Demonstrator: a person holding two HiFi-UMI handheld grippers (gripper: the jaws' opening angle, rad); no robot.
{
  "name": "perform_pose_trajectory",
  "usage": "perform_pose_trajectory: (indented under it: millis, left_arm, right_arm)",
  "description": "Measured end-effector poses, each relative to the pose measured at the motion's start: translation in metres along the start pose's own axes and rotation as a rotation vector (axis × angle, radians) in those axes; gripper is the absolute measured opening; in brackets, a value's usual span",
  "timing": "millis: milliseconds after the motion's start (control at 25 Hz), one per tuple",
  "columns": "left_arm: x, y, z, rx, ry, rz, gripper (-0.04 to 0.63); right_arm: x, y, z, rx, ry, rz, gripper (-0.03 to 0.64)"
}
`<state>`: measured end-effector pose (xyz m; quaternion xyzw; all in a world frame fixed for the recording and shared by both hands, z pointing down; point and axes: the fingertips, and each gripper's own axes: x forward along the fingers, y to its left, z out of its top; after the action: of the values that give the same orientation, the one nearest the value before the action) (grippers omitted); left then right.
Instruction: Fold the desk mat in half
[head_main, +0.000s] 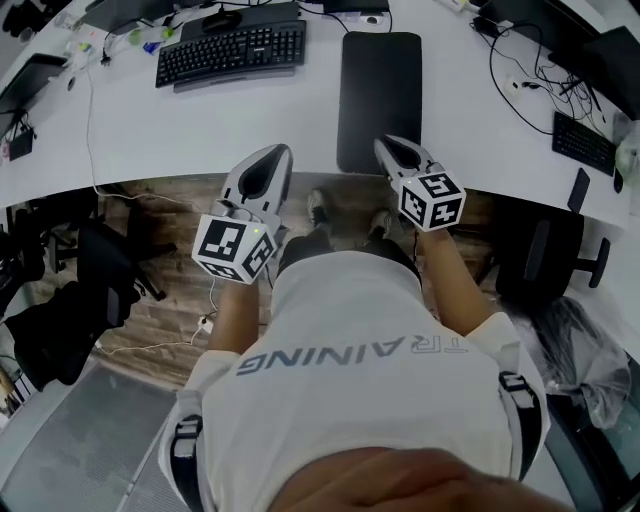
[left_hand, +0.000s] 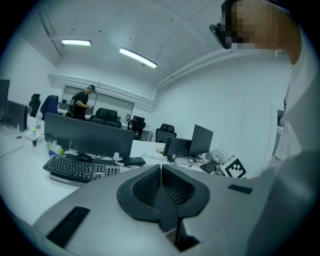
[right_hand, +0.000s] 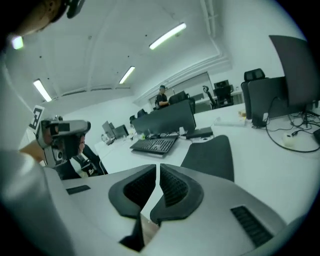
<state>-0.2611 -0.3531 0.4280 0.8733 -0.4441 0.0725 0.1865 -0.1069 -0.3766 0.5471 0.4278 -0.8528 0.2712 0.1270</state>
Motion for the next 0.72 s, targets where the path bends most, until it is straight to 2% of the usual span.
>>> perform_pose_trajectory:
  millis: [360, 520, 720]
  left_arm:
    - [0.037, -0.06, 0.038, 0.093, -0.055, -0.131, 0.038]
    - [0.055, -0.083, 0.059, 0.125, -0.091, -0.187, 0.038]
    - [0.069, -0.105, 0.083, 0.147, -0.142, -0.234, 0.038]
  right_arm:
    - [-0.12, -0.038, 0.11, 0.004, -0.327, -0.153, 0.023]
    - [-0.176, -0.046, 0.149, -0.063, -0.431, -0.255, 0.023]
    - [-0.238, -0.055, 0.176, -0.086, -0.531, -0.36, 0.023]
